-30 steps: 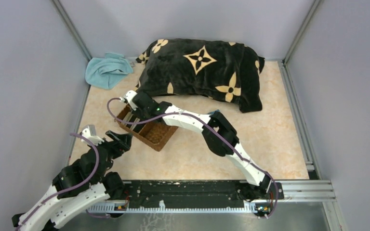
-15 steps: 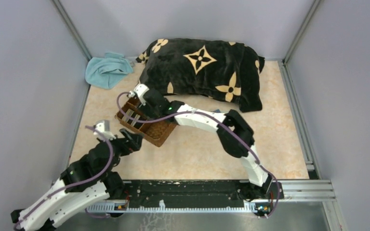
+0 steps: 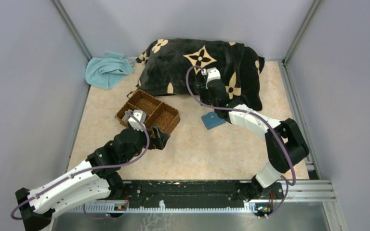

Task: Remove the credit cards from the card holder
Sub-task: Open the card holder at the center of the board.

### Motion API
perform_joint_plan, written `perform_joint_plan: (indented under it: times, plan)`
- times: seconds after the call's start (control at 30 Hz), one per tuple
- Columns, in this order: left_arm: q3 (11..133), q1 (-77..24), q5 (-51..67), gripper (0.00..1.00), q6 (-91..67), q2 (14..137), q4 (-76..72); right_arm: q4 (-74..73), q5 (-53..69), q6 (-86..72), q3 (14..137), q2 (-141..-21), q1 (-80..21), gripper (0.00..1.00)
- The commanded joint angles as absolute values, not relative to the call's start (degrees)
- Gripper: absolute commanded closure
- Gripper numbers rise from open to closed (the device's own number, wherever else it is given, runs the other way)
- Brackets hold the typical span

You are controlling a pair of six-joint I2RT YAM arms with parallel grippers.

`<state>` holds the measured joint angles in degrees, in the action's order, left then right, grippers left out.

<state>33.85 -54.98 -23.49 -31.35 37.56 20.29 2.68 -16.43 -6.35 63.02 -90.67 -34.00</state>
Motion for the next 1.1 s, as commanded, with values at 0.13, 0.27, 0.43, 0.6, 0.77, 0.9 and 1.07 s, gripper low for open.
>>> perform_joint_plan:
  times: [0.13,0.27,0.43,0.6,0.77,0.9,1.07]
  plan:
    - [26.8,-55.1,-16.0,0.00,-27.5,34.1,2.5,3.3,-20.6,-10.5,56.6,-90.4,-32.9,0.40]
    - [34.1,-55.1,-17.2,0.00,-26.6,41.1,13.5,2.7,-20.9,-11.8,56.2,-93.3,-32.9,0.38]
    - [33.6,-55.1,-17.3,0.00,-27.6,40.0,14.1,1.2,-21.7,-12.7,55.3,-97.8,-32.9,0.38]
    - [28.8,-55.2,-19.1,0.00,-28.7,34.3,9.8,2.4,-19.7,-13.4,51.4,-97.6,-33.0,0.38]
    - [28.9,-55.1,-20.4,0.00,-29.6,35.4,11.5,2.9,-19.2,-14.4,47.5,-97.5,-33.3,0.44]
    - [29.4,-55.1,-20.5,0.00,-29.4,37.2,11.3,3.0,-18.9,-15.0,46.0,-97.3,-33.3,0.78]
    - [29.6,-55.1,-20.8,0.00,-29.2,38.4,11.3,1.4,-18.9,-15.2,46.8,-95.7,-33.5,1.00]
